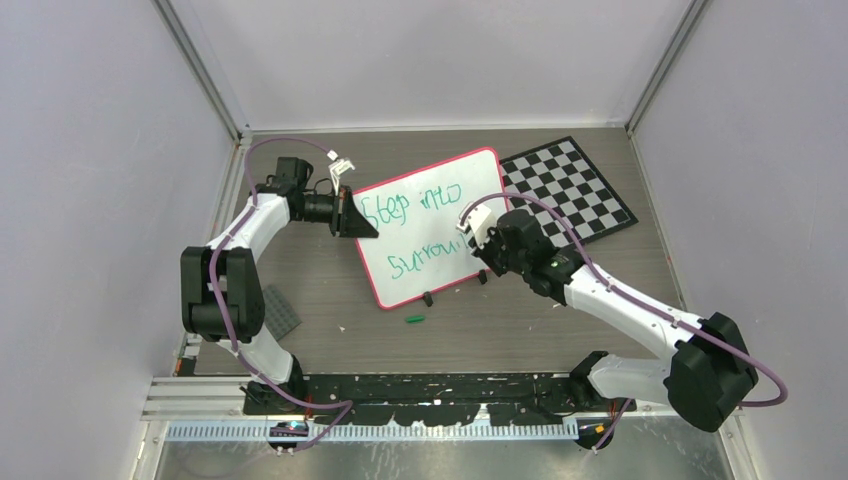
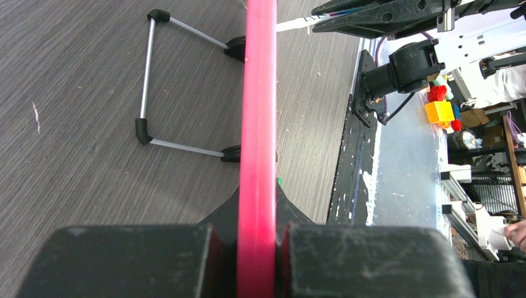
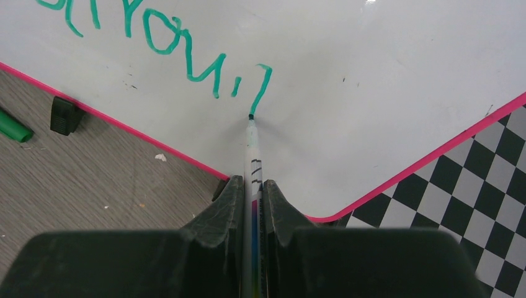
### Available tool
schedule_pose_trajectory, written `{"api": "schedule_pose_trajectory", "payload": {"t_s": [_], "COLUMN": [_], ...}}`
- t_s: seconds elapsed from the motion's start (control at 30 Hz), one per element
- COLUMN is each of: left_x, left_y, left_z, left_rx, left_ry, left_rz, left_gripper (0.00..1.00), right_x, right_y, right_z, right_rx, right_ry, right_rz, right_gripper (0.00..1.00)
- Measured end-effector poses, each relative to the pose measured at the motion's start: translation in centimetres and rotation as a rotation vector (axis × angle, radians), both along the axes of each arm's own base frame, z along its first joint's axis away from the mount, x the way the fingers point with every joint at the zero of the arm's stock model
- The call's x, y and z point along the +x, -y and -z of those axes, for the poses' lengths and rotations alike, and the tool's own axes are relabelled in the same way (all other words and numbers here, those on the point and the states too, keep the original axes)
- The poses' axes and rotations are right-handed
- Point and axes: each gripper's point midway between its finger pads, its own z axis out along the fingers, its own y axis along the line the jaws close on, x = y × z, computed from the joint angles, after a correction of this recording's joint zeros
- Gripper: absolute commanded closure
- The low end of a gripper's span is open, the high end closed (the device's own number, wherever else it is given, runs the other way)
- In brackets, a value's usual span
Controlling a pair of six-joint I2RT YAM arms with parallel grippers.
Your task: Write a sentence on the whiteboard
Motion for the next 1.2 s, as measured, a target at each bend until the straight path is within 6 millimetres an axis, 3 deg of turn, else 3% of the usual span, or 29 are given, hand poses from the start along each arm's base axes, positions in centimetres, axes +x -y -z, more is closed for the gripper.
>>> {"api": "schedule_pose_trajectory", "payload": {"t_s": [0.2,0.47,0.8,1.2], "left_x": [0.0,-0.1,0.0,-0.1], "left_y": [0.0,0.0,0.0,0.0], "left_z": [0.0,0.0,0.0,0.0], "left_rx": [0.0,0.0,-0.002,-0.004], "left_ry": [0.002,0.006,0.001,0.001], "left_rz": [0.001,0.005,0.007,0.01], "left_gripper": [1.0,1.0,1.0,1.0], "right_x": [0.0,0.6,1.9,2.0], "right_y": [0.1,0.8,0.5,0.0], "right_z": [-0.2,-2.0,-2.1,-2.5], "right_rx": [0.004,0.024,0.01,0.012], "right_ry": [0.005,0.058,0.061,0.072], "right_rz": [0.009,0.065,0.096,0.065], "right_gripper": [1.0,1.0,1.0,1.0]}}
